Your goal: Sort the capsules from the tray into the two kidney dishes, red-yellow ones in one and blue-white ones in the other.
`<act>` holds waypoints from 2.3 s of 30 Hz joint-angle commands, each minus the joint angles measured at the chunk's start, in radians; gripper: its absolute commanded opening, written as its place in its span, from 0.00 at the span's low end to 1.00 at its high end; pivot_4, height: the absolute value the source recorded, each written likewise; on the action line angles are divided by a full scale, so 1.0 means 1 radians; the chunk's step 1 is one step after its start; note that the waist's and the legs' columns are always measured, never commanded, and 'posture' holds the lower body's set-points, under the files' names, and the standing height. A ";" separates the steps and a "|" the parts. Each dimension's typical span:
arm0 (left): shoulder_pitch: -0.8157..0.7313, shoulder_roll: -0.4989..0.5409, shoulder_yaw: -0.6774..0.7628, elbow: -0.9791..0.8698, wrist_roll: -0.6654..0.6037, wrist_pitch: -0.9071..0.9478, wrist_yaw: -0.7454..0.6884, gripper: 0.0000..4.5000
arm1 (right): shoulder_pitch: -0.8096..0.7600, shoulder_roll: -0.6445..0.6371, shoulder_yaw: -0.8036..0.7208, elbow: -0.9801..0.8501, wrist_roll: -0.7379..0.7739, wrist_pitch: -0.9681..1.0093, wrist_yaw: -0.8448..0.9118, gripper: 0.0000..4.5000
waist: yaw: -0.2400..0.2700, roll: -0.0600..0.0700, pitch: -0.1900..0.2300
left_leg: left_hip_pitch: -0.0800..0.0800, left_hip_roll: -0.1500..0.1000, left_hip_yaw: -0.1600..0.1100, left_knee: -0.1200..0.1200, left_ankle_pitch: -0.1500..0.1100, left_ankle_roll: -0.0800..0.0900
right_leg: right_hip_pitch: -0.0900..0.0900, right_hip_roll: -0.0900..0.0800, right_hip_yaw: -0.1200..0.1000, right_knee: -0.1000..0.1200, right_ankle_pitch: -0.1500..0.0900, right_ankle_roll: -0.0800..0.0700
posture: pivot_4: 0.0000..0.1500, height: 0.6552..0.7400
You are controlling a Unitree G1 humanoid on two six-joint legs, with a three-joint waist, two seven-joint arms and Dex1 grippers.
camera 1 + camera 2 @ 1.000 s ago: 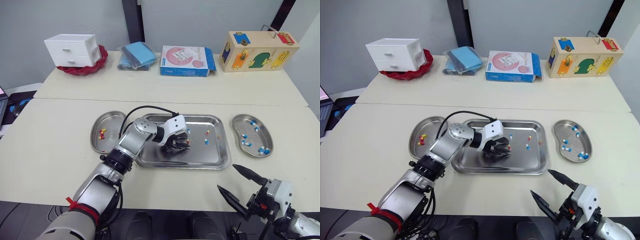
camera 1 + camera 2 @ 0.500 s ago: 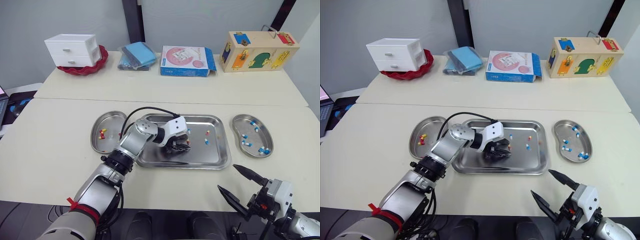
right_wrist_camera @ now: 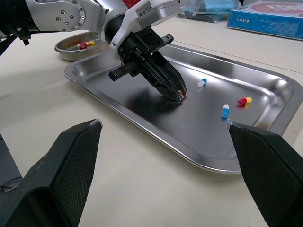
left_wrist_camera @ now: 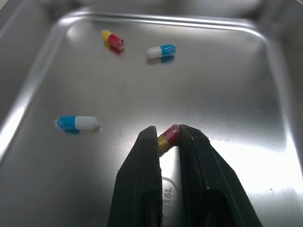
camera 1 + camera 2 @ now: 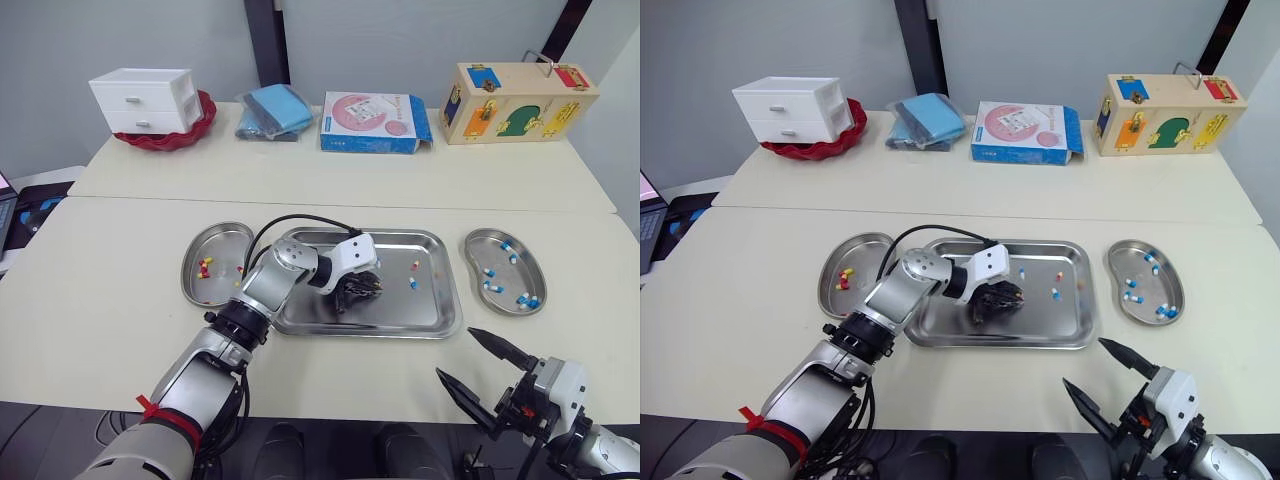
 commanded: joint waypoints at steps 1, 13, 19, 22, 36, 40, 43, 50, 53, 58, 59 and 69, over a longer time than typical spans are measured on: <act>0.007 0.004 -0.013 -0.002 0.016 -0.001 -0.004 0.06 | -0.002 -0.009 0.000 -0.042 0.012 -0.005 -0.006 1.00 | 0.000 0.000 0.000 | 0.000 0.000 0.000 0.000 0.000 0.000 | 0.000 0.000 0.000 0.000 0.000 0.000 | 1.00 1.00; 0.048 0.084 0.051 -0.186 -0.067 0.084 -0.067 0.06 | -0.001 -0.035 0.009 -0.048 0.026 -0.016 0.031 1.00 | -0.001 0.001 0.000 | 0.000 0.000 0.000 0.000 0.000 0.000 | 0.000 0.000 0.000 0.000 0.000 0.000 | 1.00 1.00; 0.086 0.173 0.128 -0.354 -0.129 0.215 -0.051 0.06 | -0.011 -0.089 -0.005 -0.024 0.048 -0.015 0.088 1.00 | 0.000 0.001 0.000 | 0.000 0.000 0.000 0.000 0.000 0.000 | 0.000 0.000 0.000 0.000 0.000 0.000 | 1.00 1.00; 0.127 0.241 0.181 -0.447 -0.157 0.281 -0.037 0.06 | -0.042 -0.112 -0.019 -0.005 0.071 -0.002 0.103 1.00 | -0.003 0.001 0.000 | 0.000 0.000 0.000 0.000 0.000 0.000 | 0.000 0.000 0.000 0.000 0.000 0.000 | 1.00 1.00; 0.319 0.485 0.451 -0.655 -0.257 0.512 0.107 0.06 | -0.081 -0.183 -0.008 0.020 0.106 0.008 0.212 1.00 | 0.001 0.001 0.000 | 0.000 0.001 -0.001 0.000 0.000 0.000 | 0.000 0.000 -0.001 0.000 0.000 0.000 | 1.00 1.00; 0.424 0.579 0.577 -0.660 -0.259 0.547 0.150 0.06 | -0.098 -0.209 0.006 0.059 0.089 -0.022 0.281 1.00 | -0.004 0.001 0.000 | 0.001 0.001 0.000 0.000 0.000 0.000 | 0.000 0.000 0.000 0.000 0.000 0.000 | 1.00 1.00; 0.507 0.622 0.642 -0.656 -0.256 0.524 0.177 0.06 | -0.155 -0.226 0.003 0.080 0.117 0.000 0.299 1.00 | -0.004 0.001 0.000 | 0.001 0.001 0.000 -0.001 0.000 0.000 | 0.000 0.000 0.000 0.000 0.000 0.000 | 1.00 1.00; 0.570 0.604 0.678 -0.653 -0.281 0.495 0.234 0.06 | -0.237 -0.226 0.002 0.123 0.154 0.021 0.331 1.00 | 0.009 -0.001 0.000 | 0.000 0.001 -0.001 0.000 0.000 0.000 | 0.000 -0.001 -0.001 0.000 0.000 0.000 | 1.00 1.00; 0.582 0.595 0.670 -0.653 -0.286 0.489 0.257 0.06 | -0.247 -0.230 0.000 0.128 0.157 0.027 0.338 1.00 | 0.005 -0.001 0.000 | 0.000 0.001 -0.001 0.000 0.000 0.000 | 0.000 -0.001 -0.001 0.000 0.000 0.000 | 1.00 1.00; 0.579 0.592 0.660 -0.648 -0.294 0.492 0.282 0.06 | -0.248 -0.233 -0.006 0.126 0.162 0.037 0.341 1.00 | 0.000 0.000 0.000 | 0.001 0.001 -0.001 0.000 0.000 0.000 | 0.000 0.000 -0.001 0.000 0.000 0.000 | 1.00 1.00; 0.572 0.592 0.659 -0.645 -0.296 0.495 0.287 0.15 | -0.247 -0.233 -0.007 0.126 0.162 0.037 0.341 1.00 | 0.000 0.000 0.000 | 0.001 0.001 -0.001 0.000 0.000 0.000 | 0.000 -0.001 -0.001 0.000 0.000 0.000 | 1.00 1.00; 0.569 0.599 0.646 -0.649 -0.318 0.508 0.300 0.84 | -0.247 -0.229 -0.009 0.129 0.155 0.044 0.332 1.00 | 0.000 0.000 0.000 | 0.001 0.001 -0.001 0.000 0.000 0.000 | 0.000 -0.001 -0.001 0.000 0.000 0.000 | 1.00 1.00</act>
